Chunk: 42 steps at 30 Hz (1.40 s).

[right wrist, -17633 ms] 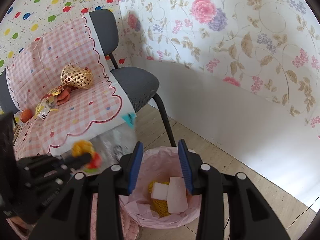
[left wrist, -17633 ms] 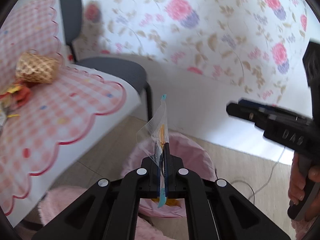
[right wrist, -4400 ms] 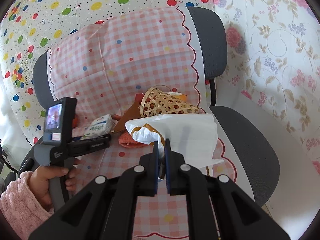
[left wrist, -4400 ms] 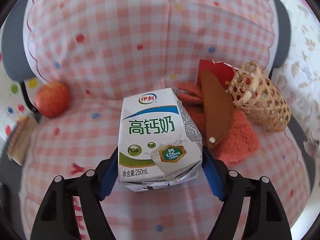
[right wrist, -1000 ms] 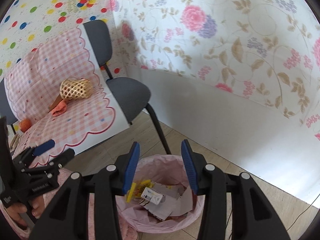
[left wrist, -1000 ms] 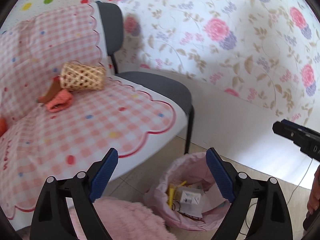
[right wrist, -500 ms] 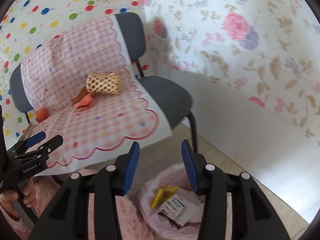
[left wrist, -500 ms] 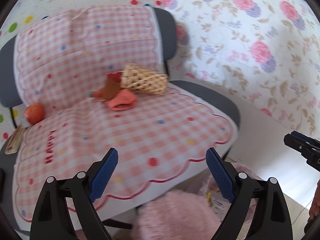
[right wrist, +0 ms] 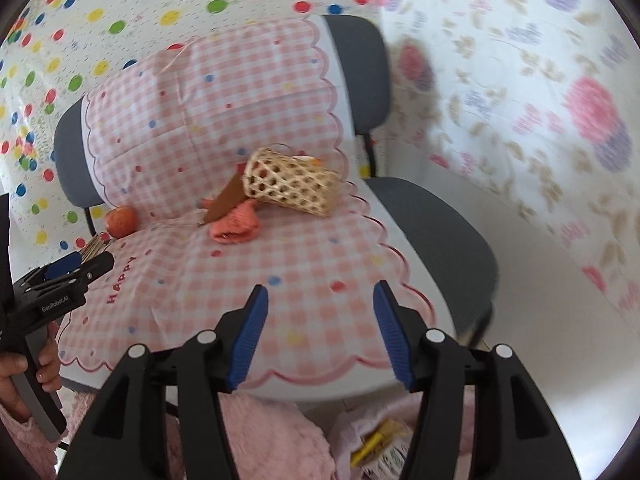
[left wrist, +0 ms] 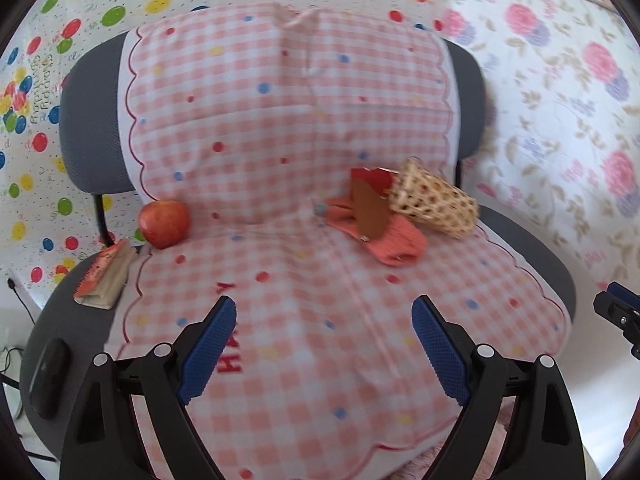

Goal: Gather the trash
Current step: 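Move both grippers back over the chair seat, then grasp the brown leather strip with the left gripper and lift it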

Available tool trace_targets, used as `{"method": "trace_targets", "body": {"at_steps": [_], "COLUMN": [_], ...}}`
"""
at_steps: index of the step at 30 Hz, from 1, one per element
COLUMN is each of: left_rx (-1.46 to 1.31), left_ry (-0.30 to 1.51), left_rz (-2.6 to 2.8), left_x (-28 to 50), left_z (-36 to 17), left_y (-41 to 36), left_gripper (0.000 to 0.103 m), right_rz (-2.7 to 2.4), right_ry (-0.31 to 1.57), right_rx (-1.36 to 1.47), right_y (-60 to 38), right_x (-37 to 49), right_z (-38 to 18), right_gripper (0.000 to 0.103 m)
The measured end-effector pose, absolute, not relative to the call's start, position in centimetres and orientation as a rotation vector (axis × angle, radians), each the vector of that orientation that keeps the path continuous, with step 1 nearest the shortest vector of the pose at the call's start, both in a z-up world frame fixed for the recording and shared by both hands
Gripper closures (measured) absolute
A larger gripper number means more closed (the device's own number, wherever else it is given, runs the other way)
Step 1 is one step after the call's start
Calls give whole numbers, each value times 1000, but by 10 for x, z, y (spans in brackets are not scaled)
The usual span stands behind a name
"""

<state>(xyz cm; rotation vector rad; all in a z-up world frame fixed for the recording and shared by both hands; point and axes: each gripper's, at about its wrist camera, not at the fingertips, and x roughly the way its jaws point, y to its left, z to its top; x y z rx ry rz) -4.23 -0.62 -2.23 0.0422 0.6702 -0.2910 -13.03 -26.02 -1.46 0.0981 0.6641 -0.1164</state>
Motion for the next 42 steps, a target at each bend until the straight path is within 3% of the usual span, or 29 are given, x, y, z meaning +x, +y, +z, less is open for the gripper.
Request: {"method": "trace_targets", "body": {"at_steps": [3,18,21,26,30,34,36,37,42], "left_rx": [49,33,55,-6,-26,-12,7,10,73], "left_ry": [684,828,851,921,966,923,872,858,765], "left_rz": [-281,-389,-415,-467,-489,-498,-505,-503,-491], "left_x": [-25,93,114,144,159,152,140,135,92], "left_z": [-21,-56,-68,-87,-97,-87,-75,-71,-45], "left_y": [-10,-81,-97,-108,-114,-116,-114,-111,-85], "left_gripper": [13,16,35,43,55,62,95,99,100], "right_rz": [-104,-100,-112,-136,-146,-149,-149,-145,-111], "right_ry": [662,687,685,700,716,710,705,702,697], "right_rx": [78,82,77,98,106,94,89,89,77], "right_y": [-258,-274,-279,-292,-298,-296,-293,-292,-278], "right_x": [-105,-6,0,1,-2,-8,-11,-13,-20], "right_z": [-13,-23,-25,-31,-34,-31,-28,-27,-24], "right_gripper": [37,36,36,36,36,36,36,36,36]}}
